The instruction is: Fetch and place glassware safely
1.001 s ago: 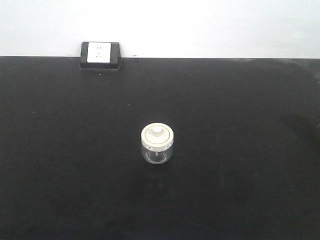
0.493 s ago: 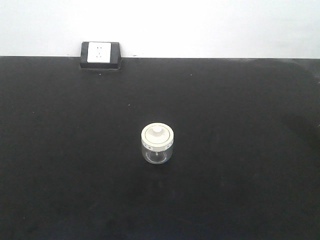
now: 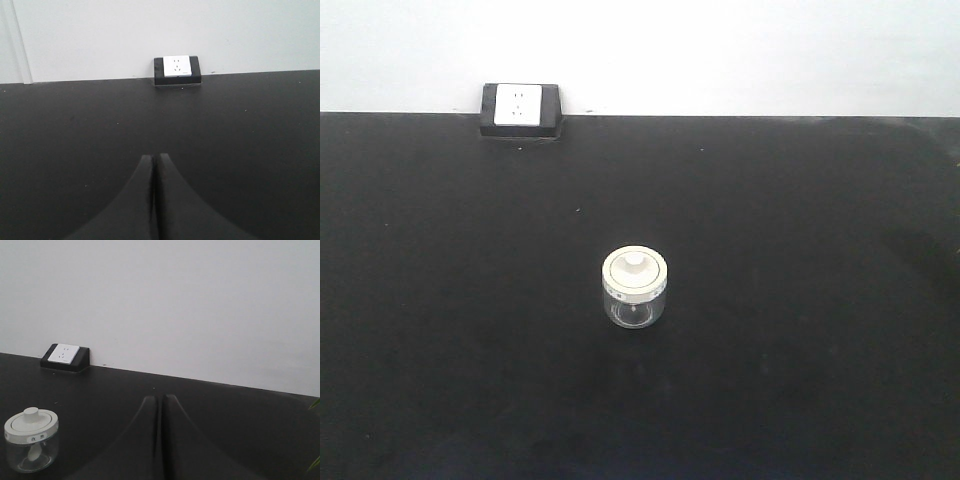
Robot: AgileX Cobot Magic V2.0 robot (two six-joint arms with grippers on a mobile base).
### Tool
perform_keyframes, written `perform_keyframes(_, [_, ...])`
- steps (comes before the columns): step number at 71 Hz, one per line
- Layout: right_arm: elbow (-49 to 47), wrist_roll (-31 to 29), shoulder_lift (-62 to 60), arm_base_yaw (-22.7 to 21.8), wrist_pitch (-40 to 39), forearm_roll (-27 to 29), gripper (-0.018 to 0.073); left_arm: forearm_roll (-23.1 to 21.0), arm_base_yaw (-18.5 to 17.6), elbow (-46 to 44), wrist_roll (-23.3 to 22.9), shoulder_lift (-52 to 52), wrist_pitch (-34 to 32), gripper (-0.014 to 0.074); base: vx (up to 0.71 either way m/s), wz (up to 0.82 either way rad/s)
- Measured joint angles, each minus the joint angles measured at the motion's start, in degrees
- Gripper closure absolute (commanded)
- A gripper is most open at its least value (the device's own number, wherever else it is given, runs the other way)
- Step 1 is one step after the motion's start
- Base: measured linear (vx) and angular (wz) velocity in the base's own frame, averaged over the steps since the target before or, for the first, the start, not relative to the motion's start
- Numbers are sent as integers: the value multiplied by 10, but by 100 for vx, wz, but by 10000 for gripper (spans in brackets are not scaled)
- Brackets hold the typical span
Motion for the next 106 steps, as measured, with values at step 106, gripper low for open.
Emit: perform_keyframes(106, [0,-126,0,0,23,173,563,0,0,0,0,0,0,603,0,0])
